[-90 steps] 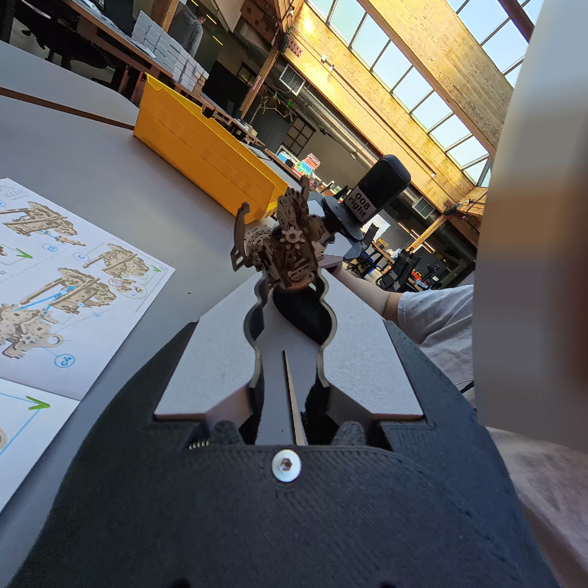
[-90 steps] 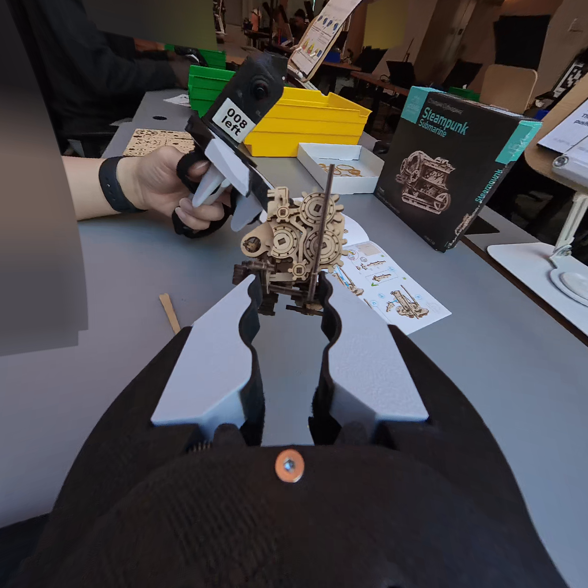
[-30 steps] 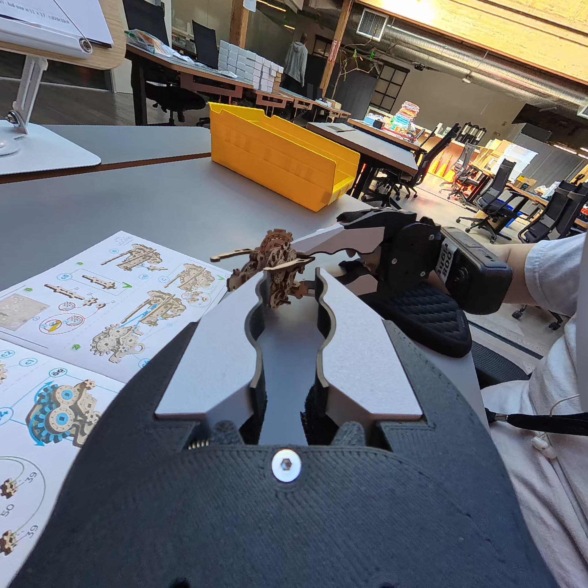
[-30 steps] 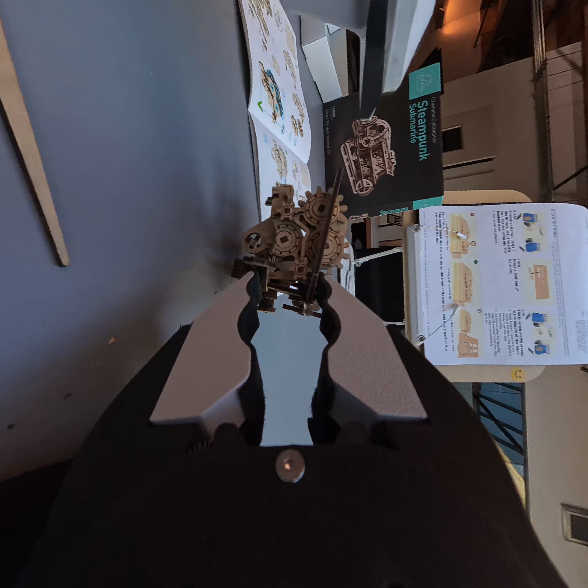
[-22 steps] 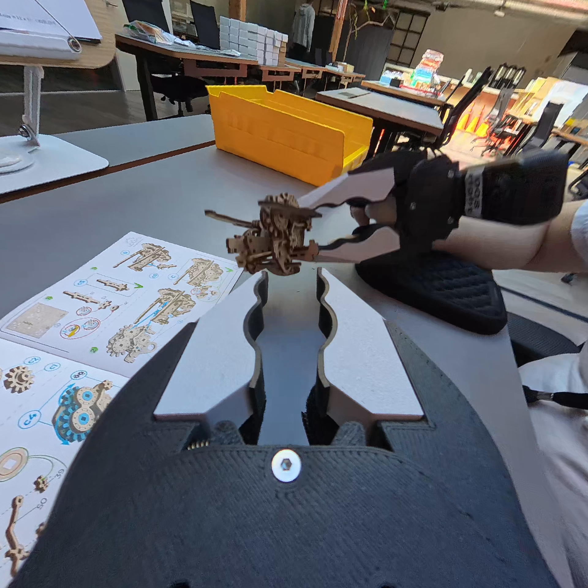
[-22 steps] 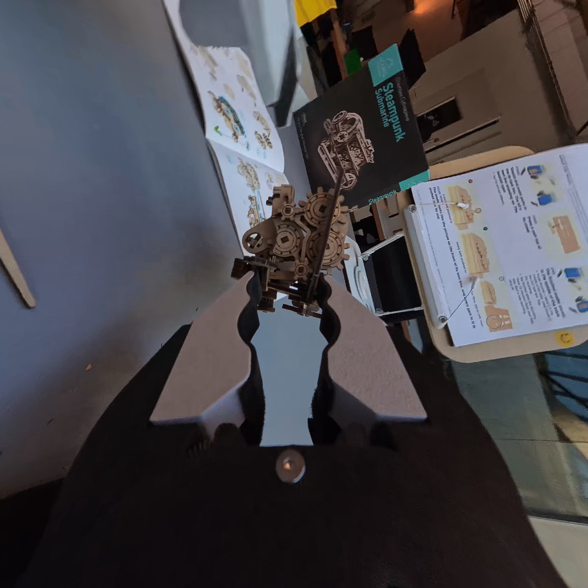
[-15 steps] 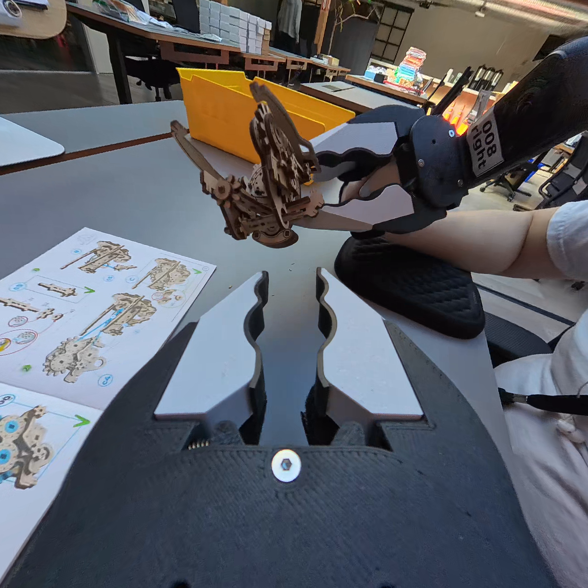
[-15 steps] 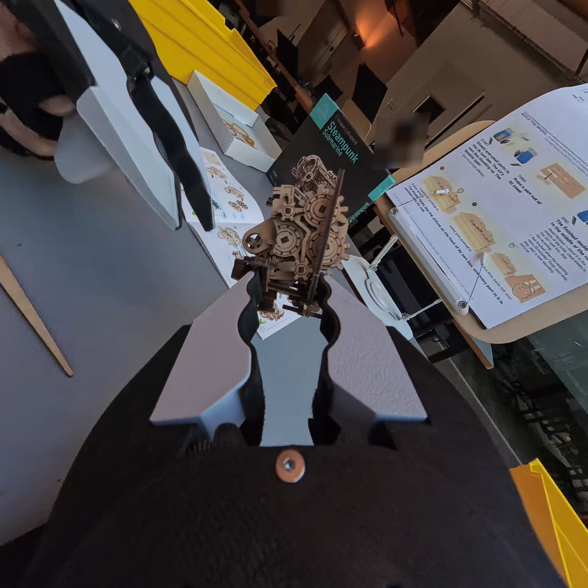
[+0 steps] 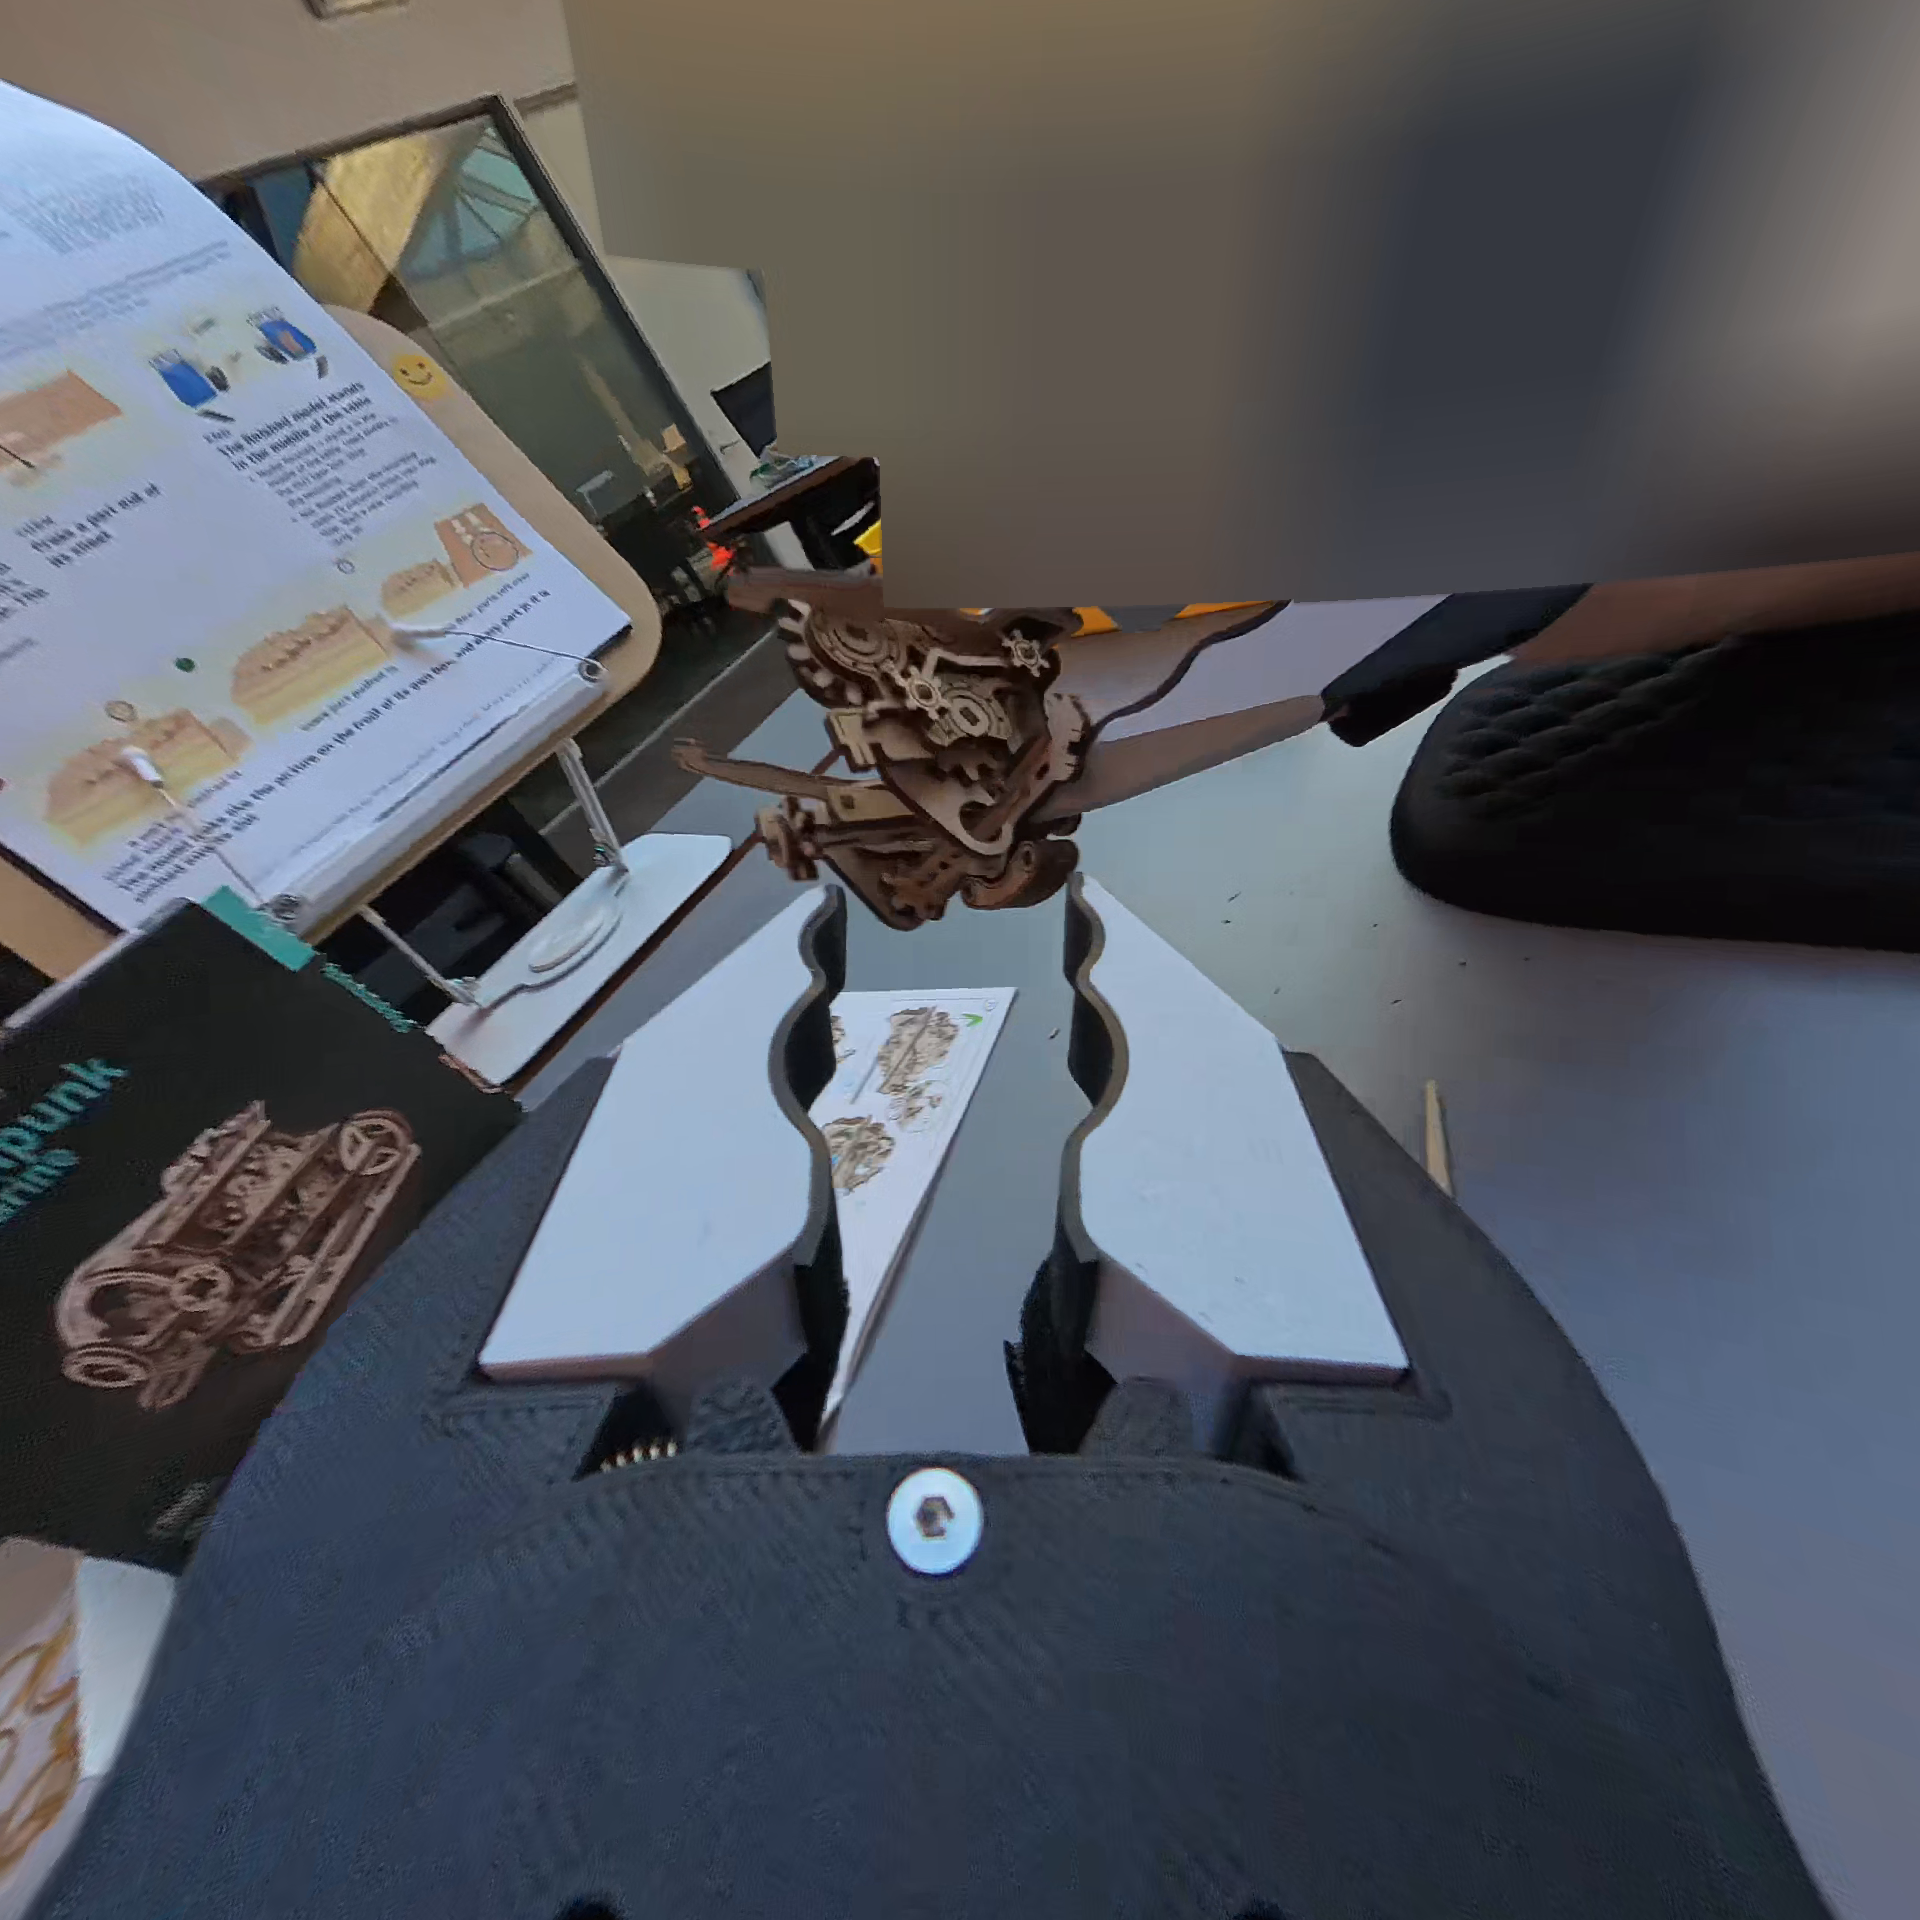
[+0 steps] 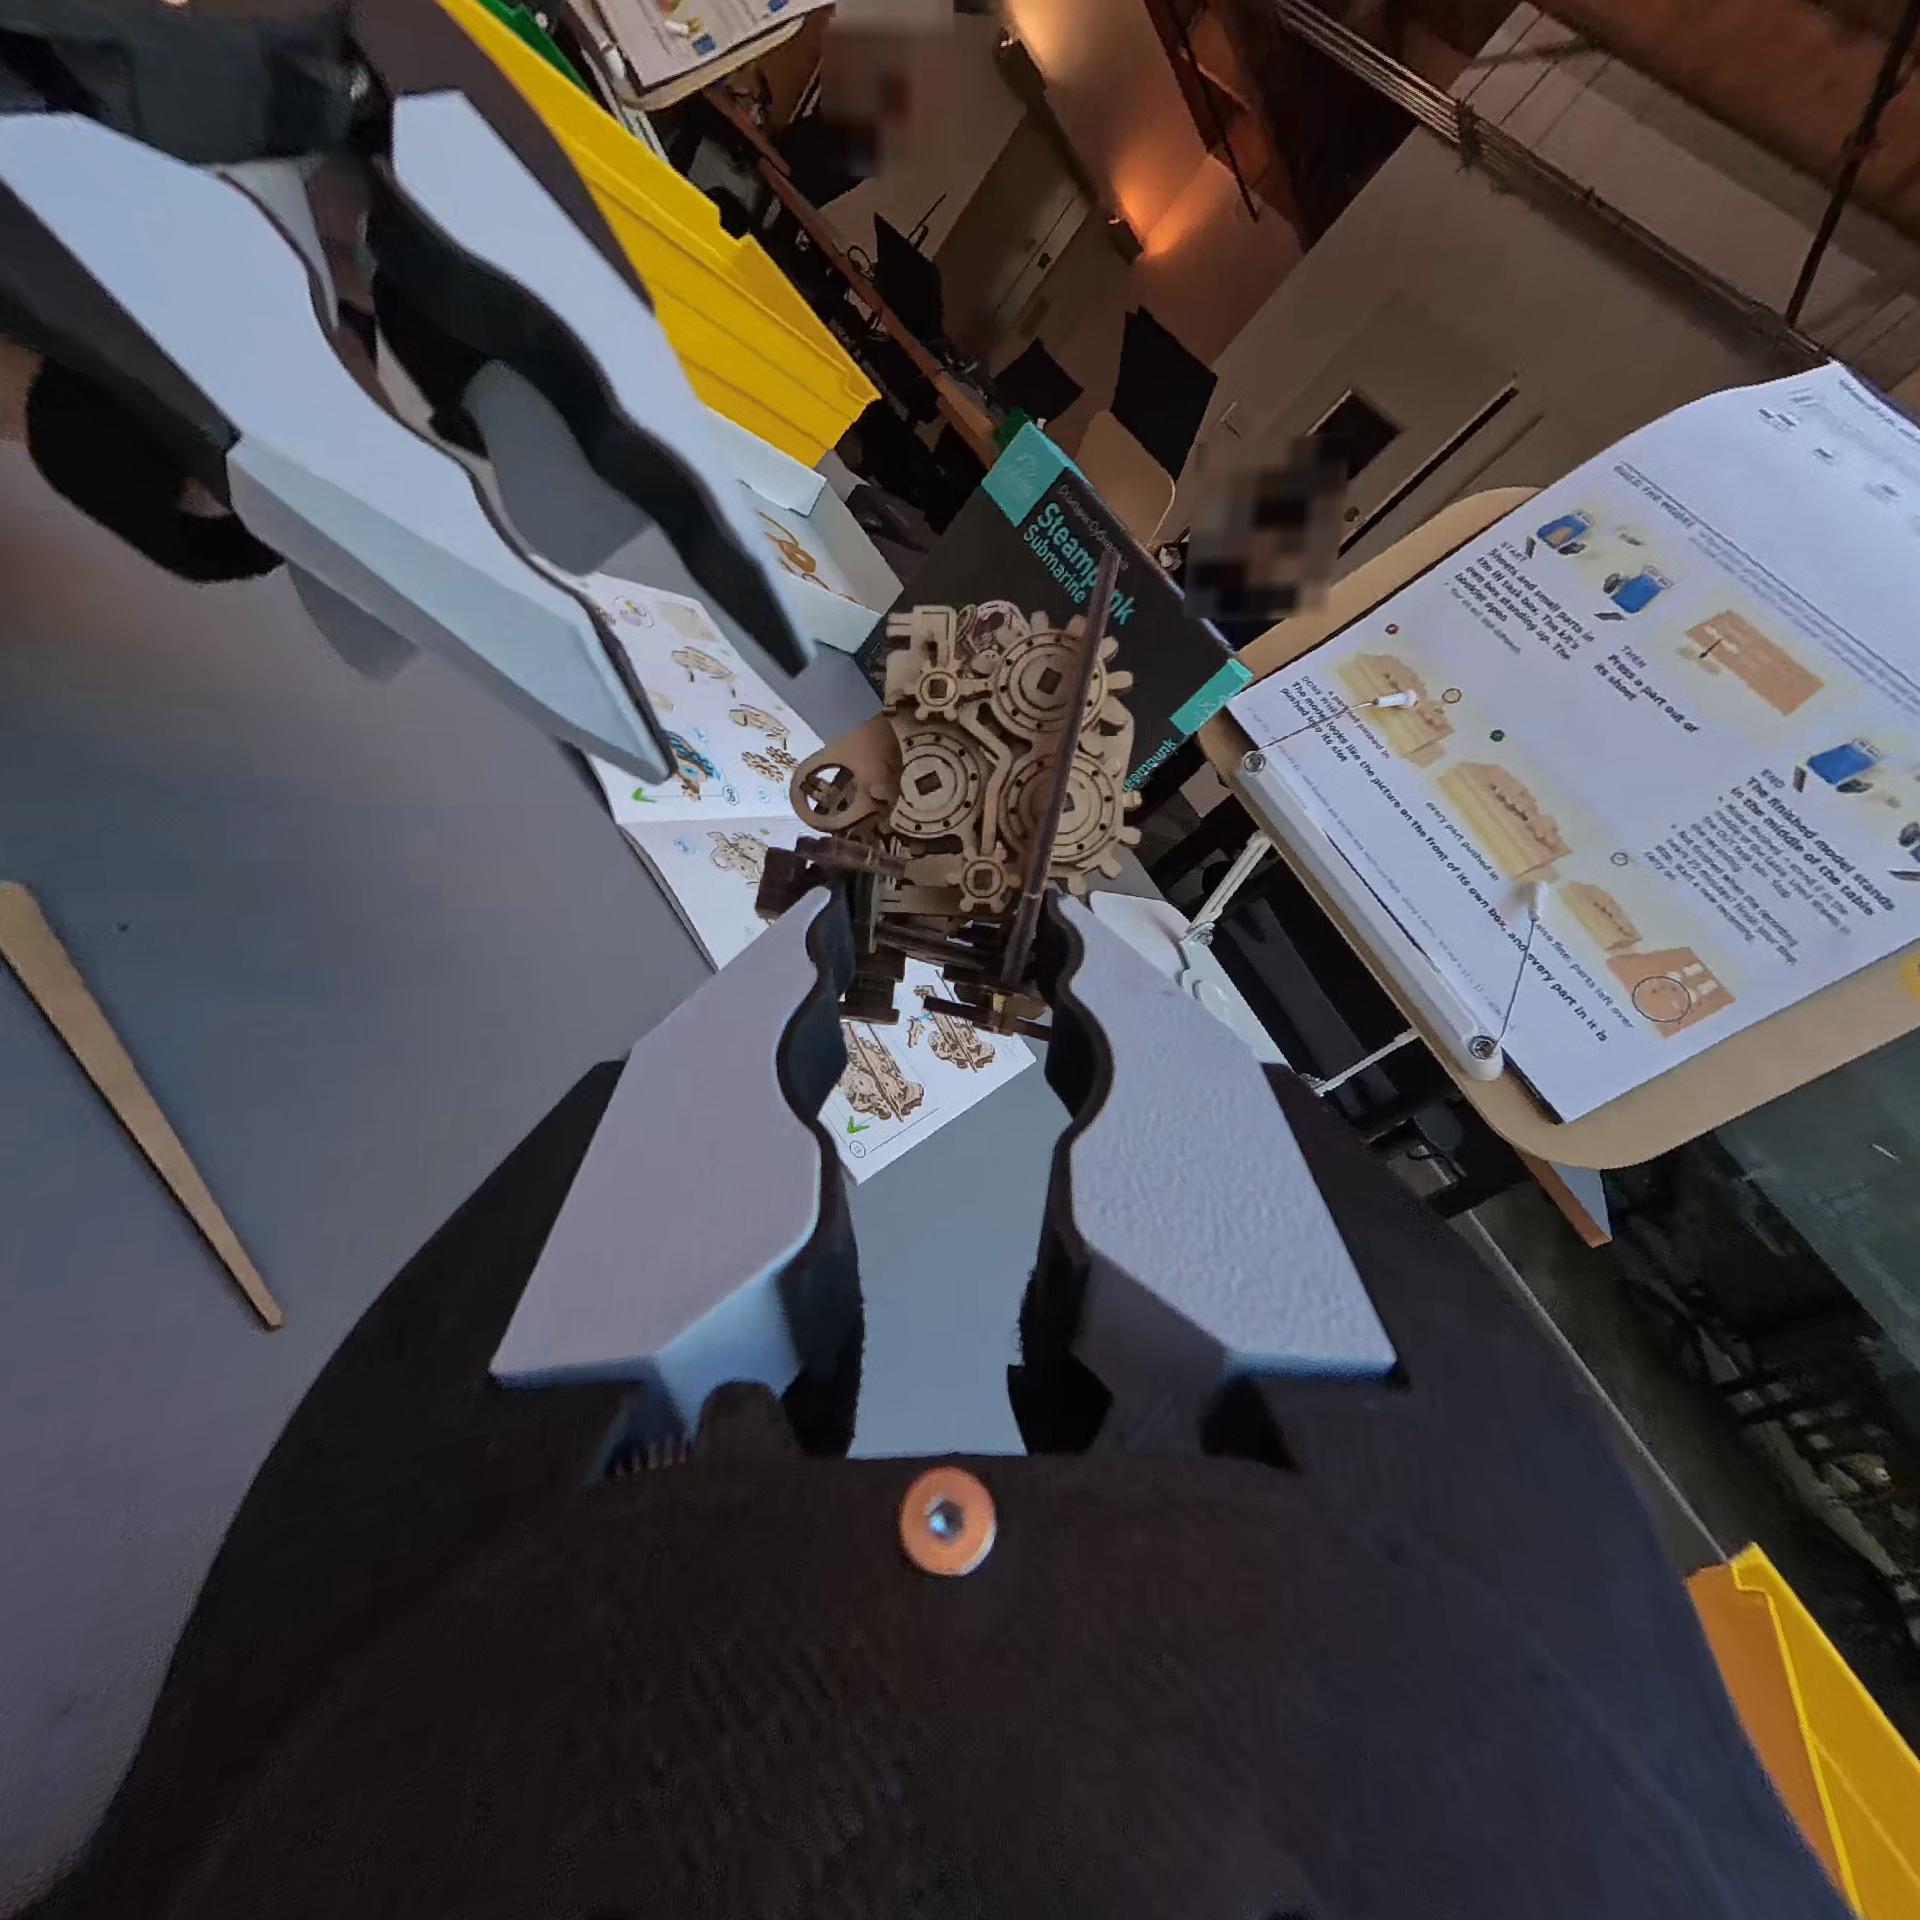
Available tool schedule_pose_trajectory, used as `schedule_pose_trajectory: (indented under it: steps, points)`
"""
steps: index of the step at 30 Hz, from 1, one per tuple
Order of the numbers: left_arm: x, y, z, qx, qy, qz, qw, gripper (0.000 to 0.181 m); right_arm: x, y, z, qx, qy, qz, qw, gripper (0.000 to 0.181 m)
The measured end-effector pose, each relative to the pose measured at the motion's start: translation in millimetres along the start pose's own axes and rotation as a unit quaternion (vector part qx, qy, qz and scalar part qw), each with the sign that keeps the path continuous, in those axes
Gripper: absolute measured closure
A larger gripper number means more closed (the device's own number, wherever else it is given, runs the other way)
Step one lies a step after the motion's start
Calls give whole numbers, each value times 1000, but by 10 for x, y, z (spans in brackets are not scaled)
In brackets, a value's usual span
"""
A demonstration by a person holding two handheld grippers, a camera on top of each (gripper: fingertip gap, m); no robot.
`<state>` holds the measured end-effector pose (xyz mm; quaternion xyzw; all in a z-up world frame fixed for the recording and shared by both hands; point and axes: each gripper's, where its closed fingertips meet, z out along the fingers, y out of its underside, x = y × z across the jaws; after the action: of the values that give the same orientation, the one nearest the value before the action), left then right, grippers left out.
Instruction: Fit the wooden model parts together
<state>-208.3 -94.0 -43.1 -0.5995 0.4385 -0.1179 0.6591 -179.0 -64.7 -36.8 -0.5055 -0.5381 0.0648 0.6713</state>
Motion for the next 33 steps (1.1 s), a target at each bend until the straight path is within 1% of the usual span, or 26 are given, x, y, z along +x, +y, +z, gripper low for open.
schedule_pose_trajectory:
  steps: [2,4,5,9,13,16,20,24,29,33]
  points:
    - [-94,1,-65,1,-34,53,998,131,-44,27,20,-10,-4,-21,1000,147]
    - [-126,-10,-116,9,-45,81,996,134,-80,42,33,-19,-6,-45,999,148]
    - [-115,-13,-125,13,-39,76,996,135,-98,60,41,-27,-7,-61,998,147]
    - [-130,55,-81,0,-33,43,998,134,-233,104,65,-46,-21,-103,993,148]
    - [-58,121,-28,-9,-15,21,1000,133,-281,118,74,-48,-37,-98,993,149]
    - [-26,109,-22,-4,-6,6,1000,133,-278,128,72,-50,-38,-99,993,149]
    - [-73,69,-48,13,4,-43,999,133,-316,129,67,-49,-44,-107,992,148]
    - [-121,89,-74,19,16,-88,996,133,-338,125,63,-49,-47,-113,991,149]
    - [-129,119,-79,20,29,-118,992,133,-362,138,68,-53,-49,-124,990,149]
    - [-120,131,-66,23,52,-169,984,131,-384,91,66,-43,-49,-126,990,149]
